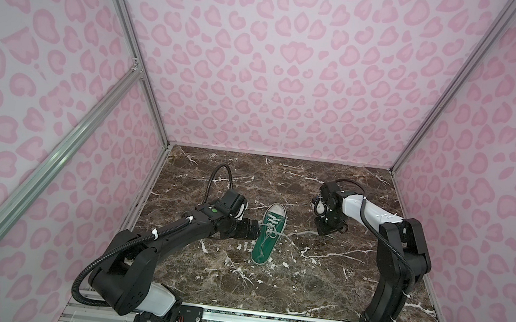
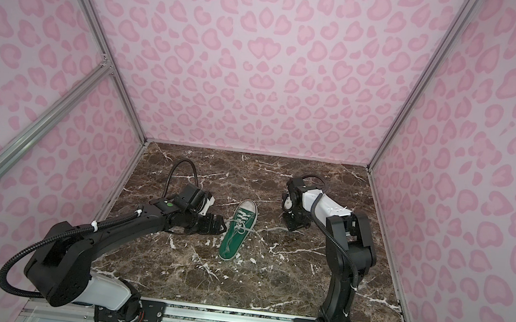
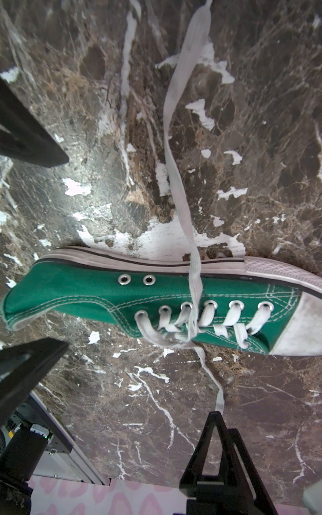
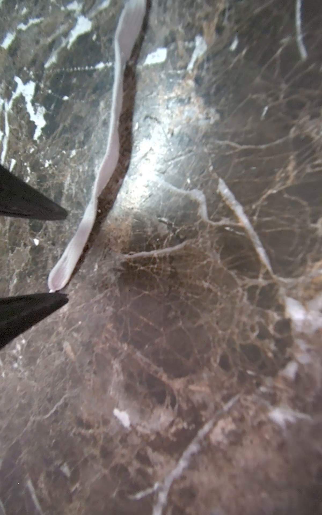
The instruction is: Tie the shoes
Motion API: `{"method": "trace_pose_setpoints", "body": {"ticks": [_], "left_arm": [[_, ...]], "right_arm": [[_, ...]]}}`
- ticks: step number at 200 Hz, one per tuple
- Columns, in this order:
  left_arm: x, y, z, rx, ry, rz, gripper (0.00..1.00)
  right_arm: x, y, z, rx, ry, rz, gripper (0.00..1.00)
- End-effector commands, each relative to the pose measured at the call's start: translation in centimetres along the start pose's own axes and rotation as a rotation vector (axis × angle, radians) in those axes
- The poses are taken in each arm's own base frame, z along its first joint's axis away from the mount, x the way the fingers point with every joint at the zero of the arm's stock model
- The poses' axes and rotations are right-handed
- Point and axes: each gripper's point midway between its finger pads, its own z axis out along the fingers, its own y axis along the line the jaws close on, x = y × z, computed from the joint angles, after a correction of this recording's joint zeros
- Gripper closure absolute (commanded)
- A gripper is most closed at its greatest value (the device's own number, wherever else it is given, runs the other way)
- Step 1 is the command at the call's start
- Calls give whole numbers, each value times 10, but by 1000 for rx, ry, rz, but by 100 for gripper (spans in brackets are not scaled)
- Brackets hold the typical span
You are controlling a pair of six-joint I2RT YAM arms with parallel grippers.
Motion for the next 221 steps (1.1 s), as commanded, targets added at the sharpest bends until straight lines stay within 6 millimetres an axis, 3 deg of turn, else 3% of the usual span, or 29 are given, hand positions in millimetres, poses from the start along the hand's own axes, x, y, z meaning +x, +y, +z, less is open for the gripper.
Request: {"method": "trace_pose_setpoints", "body": {"ticks": [1, 72, 163, 221], "left_arm": [[-4, -3, -2, 13, -25, 3, 2], [-3, -2, 0, 10, -22, 1, 2], [-1, -1, -1, 5, -25, 0, 3], [-1, -2, -3, 5, -33, 3, 3]], "right_arm": [[10, 0, 4, 1, 39, -13, 56], [17, -4, 5, -11, 36, 7, 57], [20, -6, 18, 3, 81, 26, 74], [10, 2, 2, 19, 12, -24, 62]]}}
